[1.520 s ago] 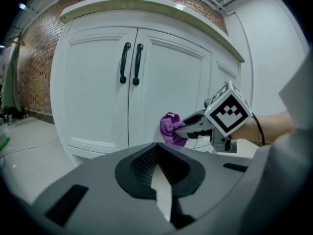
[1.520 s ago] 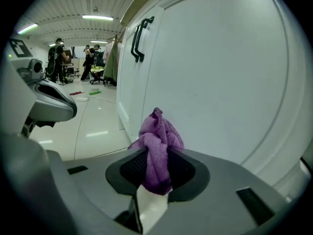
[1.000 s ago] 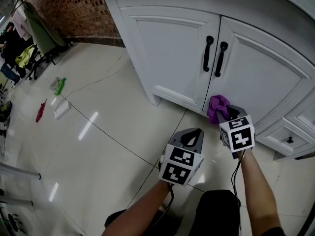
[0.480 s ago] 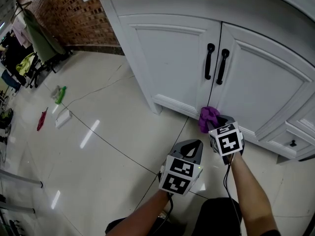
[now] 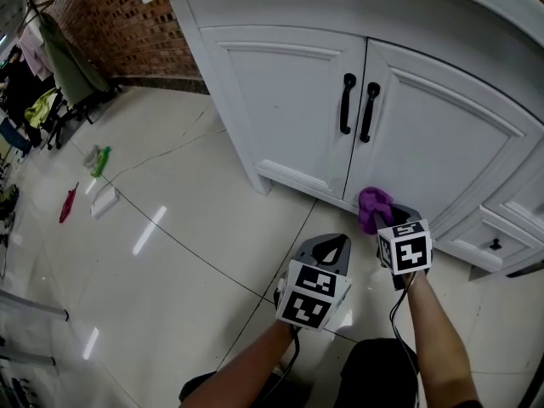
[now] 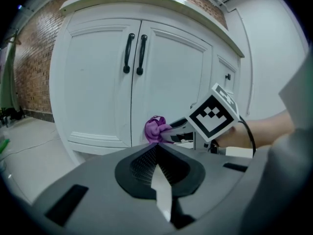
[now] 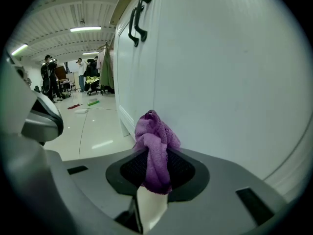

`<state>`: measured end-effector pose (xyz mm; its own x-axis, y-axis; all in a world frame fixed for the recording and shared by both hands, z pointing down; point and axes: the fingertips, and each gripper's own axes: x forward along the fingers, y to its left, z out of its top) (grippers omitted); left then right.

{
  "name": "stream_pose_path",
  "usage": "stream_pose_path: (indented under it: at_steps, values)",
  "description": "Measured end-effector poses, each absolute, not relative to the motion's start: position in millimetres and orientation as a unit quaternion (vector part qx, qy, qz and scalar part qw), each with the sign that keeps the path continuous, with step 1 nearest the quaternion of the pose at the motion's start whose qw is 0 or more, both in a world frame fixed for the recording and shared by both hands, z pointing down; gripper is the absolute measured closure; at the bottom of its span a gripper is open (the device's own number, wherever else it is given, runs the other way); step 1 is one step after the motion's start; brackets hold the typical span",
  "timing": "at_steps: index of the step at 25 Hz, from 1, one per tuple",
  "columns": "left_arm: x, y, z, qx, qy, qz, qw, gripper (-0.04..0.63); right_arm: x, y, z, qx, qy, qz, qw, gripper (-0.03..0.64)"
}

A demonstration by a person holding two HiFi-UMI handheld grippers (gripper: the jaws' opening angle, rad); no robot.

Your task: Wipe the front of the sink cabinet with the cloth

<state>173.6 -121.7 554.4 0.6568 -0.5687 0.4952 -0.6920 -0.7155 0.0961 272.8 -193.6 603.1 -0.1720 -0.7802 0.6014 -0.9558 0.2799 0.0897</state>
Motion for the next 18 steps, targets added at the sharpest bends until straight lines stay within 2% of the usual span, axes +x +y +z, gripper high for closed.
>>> stream_pose_path:
  at_steps: [12,18]
  values:
    - [229,-94,555,0.905,-0.326,0.243,0.125,0.591,372,-129,602,0.614,-0.717,0.180,0.276,0.512]
    - [259,-88,559,0.910,-0.311,0.243,0.128,0.591,399,-106,595,0.618,-0.717,0.184,0.265,0.512]
